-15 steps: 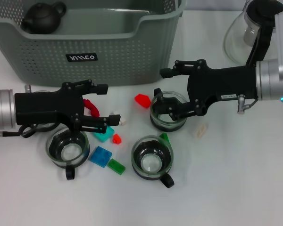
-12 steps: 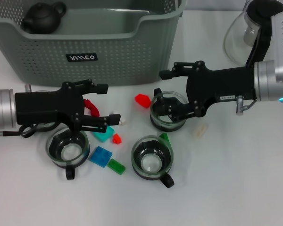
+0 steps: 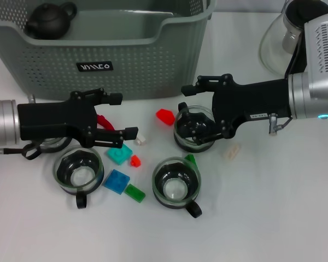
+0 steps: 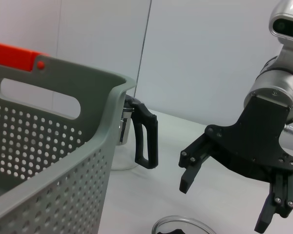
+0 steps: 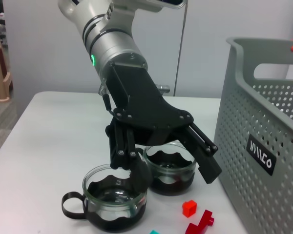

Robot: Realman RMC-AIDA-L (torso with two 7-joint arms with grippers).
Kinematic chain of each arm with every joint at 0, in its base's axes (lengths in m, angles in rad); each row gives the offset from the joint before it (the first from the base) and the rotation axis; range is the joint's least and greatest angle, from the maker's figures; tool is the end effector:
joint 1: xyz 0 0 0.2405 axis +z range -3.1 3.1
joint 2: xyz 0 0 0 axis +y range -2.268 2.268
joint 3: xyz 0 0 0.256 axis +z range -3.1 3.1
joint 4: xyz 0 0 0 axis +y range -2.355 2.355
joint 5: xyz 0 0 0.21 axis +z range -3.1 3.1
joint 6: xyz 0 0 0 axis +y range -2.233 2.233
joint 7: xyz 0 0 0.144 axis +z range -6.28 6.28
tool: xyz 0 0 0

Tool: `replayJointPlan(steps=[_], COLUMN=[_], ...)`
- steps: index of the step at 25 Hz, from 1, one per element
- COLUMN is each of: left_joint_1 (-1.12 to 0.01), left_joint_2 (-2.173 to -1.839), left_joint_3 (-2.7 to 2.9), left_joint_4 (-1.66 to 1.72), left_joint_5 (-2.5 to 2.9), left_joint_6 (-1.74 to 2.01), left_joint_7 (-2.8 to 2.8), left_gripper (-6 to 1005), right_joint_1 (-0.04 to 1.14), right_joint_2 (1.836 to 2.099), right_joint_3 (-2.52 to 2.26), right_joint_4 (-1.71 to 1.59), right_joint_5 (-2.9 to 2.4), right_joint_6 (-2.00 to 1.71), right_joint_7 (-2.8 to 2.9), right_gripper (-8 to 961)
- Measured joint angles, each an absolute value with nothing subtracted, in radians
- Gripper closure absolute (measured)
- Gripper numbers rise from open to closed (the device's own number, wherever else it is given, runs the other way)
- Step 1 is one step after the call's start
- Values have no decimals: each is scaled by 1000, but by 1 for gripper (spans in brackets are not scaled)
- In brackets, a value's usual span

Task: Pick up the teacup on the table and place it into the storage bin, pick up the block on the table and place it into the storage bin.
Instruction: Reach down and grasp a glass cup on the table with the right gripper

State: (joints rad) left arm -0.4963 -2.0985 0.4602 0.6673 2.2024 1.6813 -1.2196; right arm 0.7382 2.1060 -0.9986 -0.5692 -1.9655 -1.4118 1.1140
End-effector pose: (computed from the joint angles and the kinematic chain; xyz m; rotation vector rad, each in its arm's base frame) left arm -0.2880 0.3008 0.0058 -2.7401 -0.5409 -0.6715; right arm 0.1882 0.3576 -0.0630 -2.9838 -0.0644 0.4905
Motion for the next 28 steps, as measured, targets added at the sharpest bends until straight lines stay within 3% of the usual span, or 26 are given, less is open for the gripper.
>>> replayJointPlan(steps=[10,28], left_joint_1=[-486,-485], left_joint_2=[-2097,-2113], left_joint_3=[446,426], left_joint_4=[653,612], left_joint_5=[2163,2126], left_joint_6=[1723,1722], left_joint_7=[-1223,-1222], left_gripper=[51,52], right_joint_1=[724,797], right_joint_2=[2090,2098], right_joint_3=[-999,-1091], right_joint_4=[-629,-893], right_joint_5=[-2013,-2374], right_joint_6=[-1507,-1594], right_joint_7=[1189,1418], right_gripper=[36,36])
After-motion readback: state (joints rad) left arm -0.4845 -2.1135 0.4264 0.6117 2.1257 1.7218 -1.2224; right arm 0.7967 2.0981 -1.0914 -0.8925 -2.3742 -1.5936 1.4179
